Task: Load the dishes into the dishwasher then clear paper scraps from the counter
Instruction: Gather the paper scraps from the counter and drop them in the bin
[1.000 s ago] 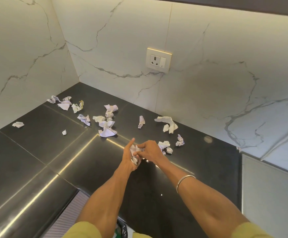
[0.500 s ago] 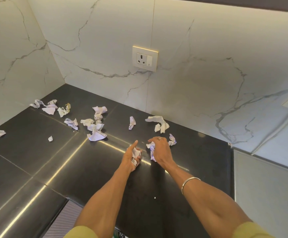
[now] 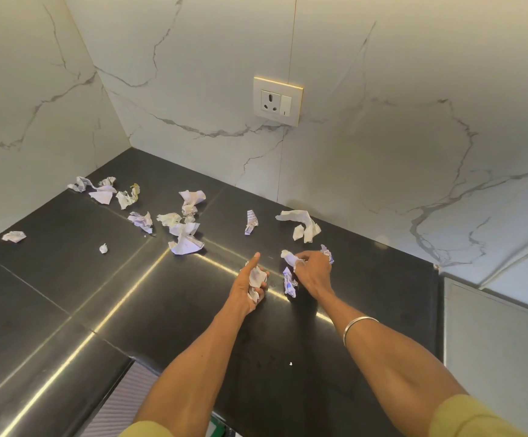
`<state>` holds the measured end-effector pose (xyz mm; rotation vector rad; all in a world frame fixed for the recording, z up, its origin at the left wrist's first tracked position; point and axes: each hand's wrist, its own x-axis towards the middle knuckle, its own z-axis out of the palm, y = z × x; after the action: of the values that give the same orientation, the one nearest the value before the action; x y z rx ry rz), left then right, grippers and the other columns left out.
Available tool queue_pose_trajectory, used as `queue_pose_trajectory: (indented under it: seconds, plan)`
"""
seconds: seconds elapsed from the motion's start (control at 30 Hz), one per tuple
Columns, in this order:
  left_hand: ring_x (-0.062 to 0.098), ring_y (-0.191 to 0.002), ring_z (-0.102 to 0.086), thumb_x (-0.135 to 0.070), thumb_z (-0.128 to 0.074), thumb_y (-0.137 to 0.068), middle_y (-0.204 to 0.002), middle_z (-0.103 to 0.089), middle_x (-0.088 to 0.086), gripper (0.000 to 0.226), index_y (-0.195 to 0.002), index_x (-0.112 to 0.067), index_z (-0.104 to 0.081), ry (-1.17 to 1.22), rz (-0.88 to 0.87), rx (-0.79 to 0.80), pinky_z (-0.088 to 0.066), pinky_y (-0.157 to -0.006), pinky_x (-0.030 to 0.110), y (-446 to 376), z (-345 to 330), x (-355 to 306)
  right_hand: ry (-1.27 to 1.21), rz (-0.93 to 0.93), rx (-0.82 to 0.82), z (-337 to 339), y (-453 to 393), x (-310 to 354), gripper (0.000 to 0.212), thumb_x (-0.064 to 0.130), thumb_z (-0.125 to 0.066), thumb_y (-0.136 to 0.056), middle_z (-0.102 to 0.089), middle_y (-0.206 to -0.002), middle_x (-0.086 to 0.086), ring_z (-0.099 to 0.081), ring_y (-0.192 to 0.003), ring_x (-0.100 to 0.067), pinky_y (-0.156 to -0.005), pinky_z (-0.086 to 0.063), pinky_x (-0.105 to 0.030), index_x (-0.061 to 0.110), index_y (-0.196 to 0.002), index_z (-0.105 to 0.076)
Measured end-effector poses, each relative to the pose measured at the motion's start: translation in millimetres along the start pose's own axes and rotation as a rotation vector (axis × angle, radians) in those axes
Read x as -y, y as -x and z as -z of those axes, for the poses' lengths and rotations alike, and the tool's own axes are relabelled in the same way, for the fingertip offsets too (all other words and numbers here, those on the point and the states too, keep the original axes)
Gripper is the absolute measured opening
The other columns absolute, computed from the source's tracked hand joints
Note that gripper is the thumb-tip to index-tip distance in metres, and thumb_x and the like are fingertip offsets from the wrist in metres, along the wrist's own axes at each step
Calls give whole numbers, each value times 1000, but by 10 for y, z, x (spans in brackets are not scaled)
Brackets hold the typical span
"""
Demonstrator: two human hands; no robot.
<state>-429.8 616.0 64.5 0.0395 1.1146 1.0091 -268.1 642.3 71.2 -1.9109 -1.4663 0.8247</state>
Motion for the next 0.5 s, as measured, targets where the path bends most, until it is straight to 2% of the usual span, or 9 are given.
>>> queue_pose_trajectory:
  seconds: [0.03,0.07,0.1,0.13,0.2,0.27,0.33,0.4,0.5]
  plan:
    - [29,-138,-43,-45,-73,-82,-151,-41,15,79,-145,-11,-41,8,0,-5,-38,-107,28,28,-5,3,-48,0,-19,21,24,39,14,14,-63,-85,-67,-74,9,-61,-71,-6,-74,-47,-22,12,-85,-78]
    - [28,-122,-58,-45,-75,-81,-148,-45,16,76,-143,-12,-44,18,-2,-28,-50,-92,24,53,-7,4,-83,17,-34,38,46,75,14,16,-64,-86,-66,-73,10,-60,-70,-4,-72,-45,-18,11,-87,-78]
    - [24,-95,-67,-45,-77,-79,-142,-51,17,73,-138,-13,-49,41,-5,-51,-57,-69,20,68,-10,5,-108,34,-40,47,70,114,15,17,-65,-87,-66,-75,10,-60,-70,-3,-70,-44,-15,11,-90,-78]
    - [19,-71,-63,-44,-79,-77,-136,-55,19,71,-134,-12,-52,62,-6,-66,-54,-50,18,69,-4,7,-127,52,-40,48,83,148,16,18,-65,-88,-67,-77,9,-60,-71,-2,-68,-45,-14,11,-92,-78]
    - [14,-50,-55,-43,-79,-77,-121,-60,19,66,-129,-9,-55,83,-11,-74,-49,-41,17,87,-7,16,-144,69,-37,14,107,234,17,19,-66,-87,-72,-84,6,-63,-75,-3,-72,-50,-18,12,-97,-78]
    - [14,-46,-57,-43,-75,-82,-102,-61,14,55,-122,-10,-56,109,-16,-55,-49,-47,15,127,-25,30,-149,69,-34,-43,146,351,18,20,-69,-84,-76,-92,4,-67,-81,-7,-76,-54,-22,16,-100,-78]
    - [14,-57,-61,-47,-73,-81,-89,-63,9,59,-123,-9,-57,178,-19,-9,-50,-61,14,160,-48,54,-167,82,-29,-112,223,464,18,22,-71,-83,-76,-91,6,-68,-81,-6,-74,-53,-17,21,-98,-79]
    - [19,-75,-68,-47,-73,-81,-97,-68,11,65,-128,-5,-59,270,-40,-1,-57,-74,24,173,-71,75,-183,122,-2,-181,348,586,17,23,-71,-82,-76,-89,7,-68,-78,-3,-68,-50,-11,22,-96,-80]
    - [24,-92,-68,-45,-67,-88,-100,-71,12,55,-129,-8,-61,392,-79,0,-54,-92,37,167,-52,107,-198,169,64,-302,540,659,15,27,-70,-80,-76,-82,10,-69,-73,-1,-67,-55,-16,24,-91,-80]
